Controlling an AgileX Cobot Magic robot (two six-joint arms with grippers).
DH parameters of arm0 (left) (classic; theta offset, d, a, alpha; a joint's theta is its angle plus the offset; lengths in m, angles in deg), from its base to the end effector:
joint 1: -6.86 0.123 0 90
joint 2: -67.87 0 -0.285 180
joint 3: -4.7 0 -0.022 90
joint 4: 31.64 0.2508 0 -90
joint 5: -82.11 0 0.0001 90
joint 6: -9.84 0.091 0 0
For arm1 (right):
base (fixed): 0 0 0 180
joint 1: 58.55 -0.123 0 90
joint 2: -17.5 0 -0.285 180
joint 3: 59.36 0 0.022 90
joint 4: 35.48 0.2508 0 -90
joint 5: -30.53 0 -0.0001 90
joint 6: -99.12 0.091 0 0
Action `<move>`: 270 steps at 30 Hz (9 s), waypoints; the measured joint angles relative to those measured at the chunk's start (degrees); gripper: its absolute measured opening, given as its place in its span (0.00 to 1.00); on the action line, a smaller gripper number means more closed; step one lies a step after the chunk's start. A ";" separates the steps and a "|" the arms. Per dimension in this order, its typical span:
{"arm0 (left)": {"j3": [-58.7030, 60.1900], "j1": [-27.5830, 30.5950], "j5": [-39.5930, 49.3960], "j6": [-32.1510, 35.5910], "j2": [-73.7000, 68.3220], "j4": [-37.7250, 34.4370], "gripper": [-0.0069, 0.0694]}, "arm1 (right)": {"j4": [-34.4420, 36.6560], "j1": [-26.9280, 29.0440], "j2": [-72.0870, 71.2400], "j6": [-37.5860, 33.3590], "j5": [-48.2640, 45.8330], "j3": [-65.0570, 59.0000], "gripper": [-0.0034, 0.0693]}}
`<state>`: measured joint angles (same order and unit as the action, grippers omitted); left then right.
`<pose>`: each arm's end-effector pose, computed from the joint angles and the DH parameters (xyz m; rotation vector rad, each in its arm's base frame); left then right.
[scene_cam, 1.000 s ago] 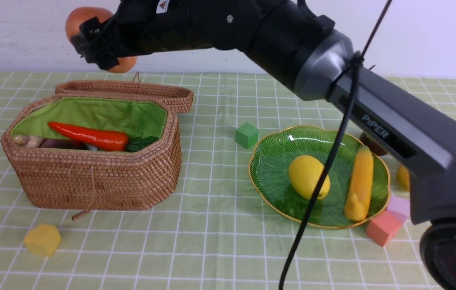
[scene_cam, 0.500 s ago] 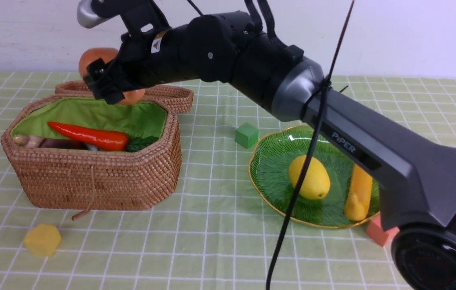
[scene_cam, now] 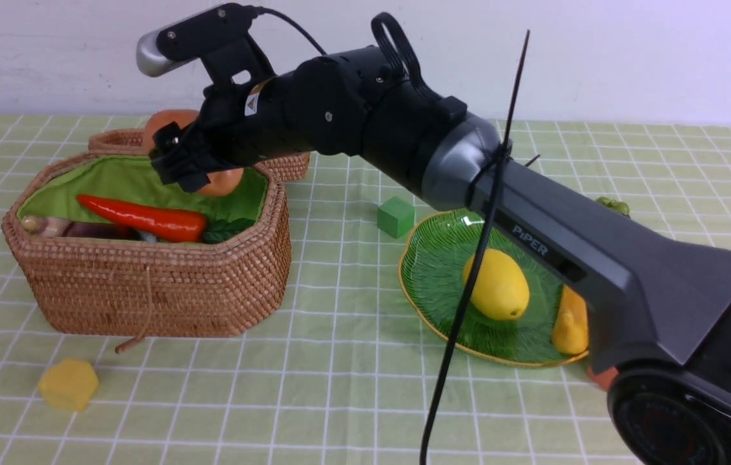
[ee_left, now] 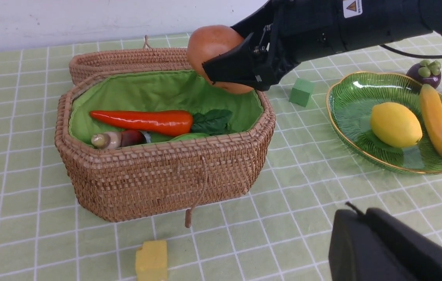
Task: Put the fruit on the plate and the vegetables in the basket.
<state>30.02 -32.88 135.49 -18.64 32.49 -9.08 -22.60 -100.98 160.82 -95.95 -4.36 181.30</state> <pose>0.0609 -0.0142 0.3976 0.2204 1.9344 -0.3255 0.4018 0.3830 0.3062 -0.9015 1.8740 0.5412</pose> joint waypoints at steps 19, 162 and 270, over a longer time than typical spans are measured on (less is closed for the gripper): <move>0.00 0.00 0.00 0.20 0.00 -0.34 0.12 | 0.00 -0.05 0.00 -2.33 -2.47 0.00 0.96; 0.00 0.00 -5.15 25.59 0.00 -25.87 0.14 | -4.82 51.52 -18.28 41.68 -18.51 -44.63 0.97; 37.63 0.00 -39.34 19.03 28.16 -25.89 0.07 | -10.42 24.47 -91.82 31.69 -36.65 -85.67 0.03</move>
<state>67.66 -32.88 96.15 0.39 60.65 -34.98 -33.02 -76.51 69.00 -64.26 -41.01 95.63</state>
